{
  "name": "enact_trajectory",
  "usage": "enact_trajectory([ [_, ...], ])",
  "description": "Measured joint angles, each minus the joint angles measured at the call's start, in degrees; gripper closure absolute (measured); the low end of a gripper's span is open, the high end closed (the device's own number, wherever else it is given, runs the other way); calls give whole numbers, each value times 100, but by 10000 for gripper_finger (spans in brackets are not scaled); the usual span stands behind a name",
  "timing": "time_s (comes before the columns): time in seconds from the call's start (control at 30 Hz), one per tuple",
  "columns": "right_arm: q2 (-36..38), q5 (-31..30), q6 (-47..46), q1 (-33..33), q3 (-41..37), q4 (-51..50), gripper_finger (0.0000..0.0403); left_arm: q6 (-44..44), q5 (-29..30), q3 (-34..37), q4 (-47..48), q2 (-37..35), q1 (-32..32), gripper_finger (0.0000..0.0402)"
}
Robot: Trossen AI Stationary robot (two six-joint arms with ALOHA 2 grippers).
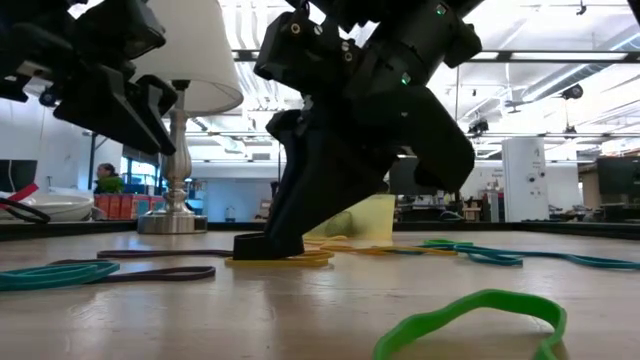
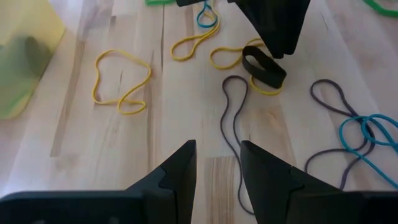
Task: Pick and place rubber bands into bin
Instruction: Put the black rubber band into the yellow bin
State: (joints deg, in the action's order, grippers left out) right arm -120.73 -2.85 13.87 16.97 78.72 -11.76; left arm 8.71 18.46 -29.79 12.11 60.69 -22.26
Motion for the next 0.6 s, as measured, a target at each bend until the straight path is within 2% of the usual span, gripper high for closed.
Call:
enact_trajectory([
  [0.4,24,-38,114,-17,-4,1,344,-2,2,18,-64,0,0,292],
  [0.6,35,-321,141,-15,-4,6,344,-4,2,18,-68,2,0,292],
])
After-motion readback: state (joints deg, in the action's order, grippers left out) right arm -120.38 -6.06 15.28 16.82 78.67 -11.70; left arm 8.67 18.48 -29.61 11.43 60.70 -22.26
